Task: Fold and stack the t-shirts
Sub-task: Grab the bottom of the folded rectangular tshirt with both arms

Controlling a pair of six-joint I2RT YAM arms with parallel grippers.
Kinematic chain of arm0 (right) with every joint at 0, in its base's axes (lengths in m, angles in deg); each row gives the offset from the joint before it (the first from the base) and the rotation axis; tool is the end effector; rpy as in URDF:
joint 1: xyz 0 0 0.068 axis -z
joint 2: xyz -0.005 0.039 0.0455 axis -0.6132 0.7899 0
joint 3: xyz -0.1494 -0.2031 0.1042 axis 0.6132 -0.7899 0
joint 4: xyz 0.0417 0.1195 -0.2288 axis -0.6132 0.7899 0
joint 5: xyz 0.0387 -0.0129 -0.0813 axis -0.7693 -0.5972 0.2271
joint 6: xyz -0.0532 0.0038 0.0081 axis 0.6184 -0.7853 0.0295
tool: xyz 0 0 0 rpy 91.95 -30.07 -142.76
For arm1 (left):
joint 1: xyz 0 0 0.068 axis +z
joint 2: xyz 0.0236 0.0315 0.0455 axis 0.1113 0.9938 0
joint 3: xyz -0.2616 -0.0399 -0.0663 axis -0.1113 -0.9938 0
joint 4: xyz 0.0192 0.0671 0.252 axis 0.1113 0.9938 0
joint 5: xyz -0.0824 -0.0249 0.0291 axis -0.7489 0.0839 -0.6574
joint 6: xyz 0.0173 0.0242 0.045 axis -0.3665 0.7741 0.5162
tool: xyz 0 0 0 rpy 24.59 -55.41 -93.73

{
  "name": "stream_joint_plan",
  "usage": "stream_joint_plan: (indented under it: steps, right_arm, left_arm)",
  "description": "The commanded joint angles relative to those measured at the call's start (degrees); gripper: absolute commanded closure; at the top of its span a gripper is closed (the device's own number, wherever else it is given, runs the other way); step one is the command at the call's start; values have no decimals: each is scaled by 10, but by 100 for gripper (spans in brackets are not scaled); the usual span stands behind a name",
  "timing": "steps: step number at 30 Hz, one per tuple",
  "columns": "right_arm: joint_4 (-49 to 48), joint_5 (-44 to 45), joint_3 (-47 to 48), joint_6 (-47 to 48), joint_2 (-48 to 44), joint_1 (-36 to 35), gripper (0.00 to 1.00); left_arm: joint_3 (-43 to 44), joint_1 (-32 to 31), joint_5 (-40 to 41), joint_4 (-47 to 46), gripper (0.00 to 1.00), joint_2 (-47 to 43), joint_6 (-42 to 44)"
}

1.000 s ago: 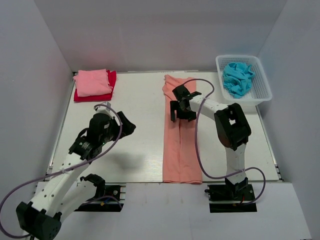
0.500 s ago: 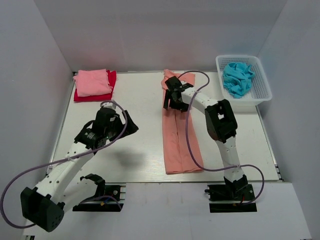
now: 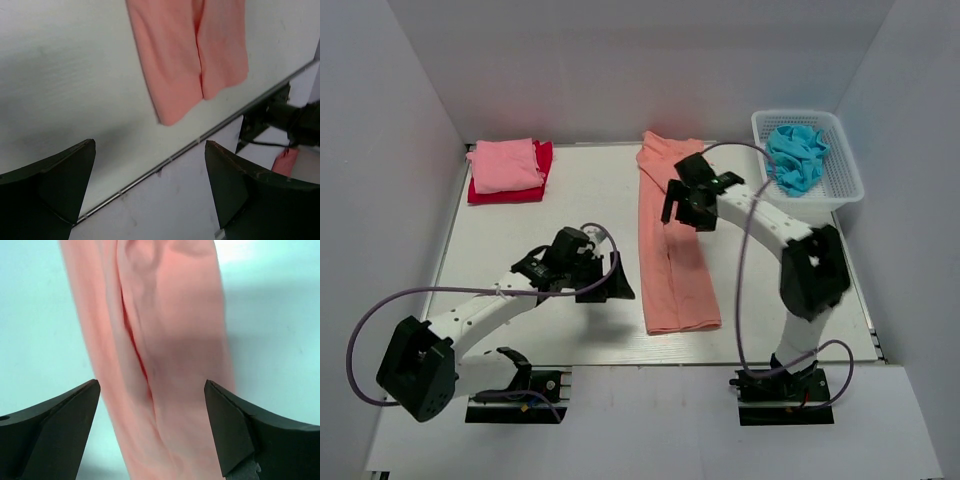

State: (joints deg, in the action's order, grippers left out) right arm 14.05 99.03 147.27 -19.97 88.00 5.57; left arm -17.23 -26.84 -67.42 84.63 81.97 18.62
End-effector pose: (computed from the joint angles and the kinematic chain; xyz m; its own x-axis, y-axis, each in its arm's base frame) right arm 0.3626 0.2209 0.2416 -0.8373 0.1695 -0.5198 0.0784 0.9781 0.1927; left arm 0.1859 -0.1367 0.2201 -0.9484 -0.0558 -0.3121 0.1475 0.7937 -0.5901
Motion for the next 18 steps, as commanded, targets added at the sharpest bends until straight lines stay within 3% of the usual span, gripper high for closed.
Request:
stream_joint_plan:
  steps: [1, 6, 9, 13, 18]
  right_arm:
    - [11, -28, -147, -2, -141, 5, 10]
    - [11, -71, -349, -14, -331, 11, 10]
    - [-10, -120, -471, -12, -408, 14, 10]
    - [-24, -150, -521, 8, -451, 18, 10]
    - [-23, -150, -542, 18, -439, 25, 15]
  left_arm:
    - [-36, -54, -43, -90, 0, -10, -38]
    - [-8, -164, 26, -109, 0, 97, -50]
    - [12, -190, 54, -109, 7, 143, -50]
    - [23, -202, 82, -109, 17, 171, -50]
    - [59, -218, 103, -94, 28, 225, -37]
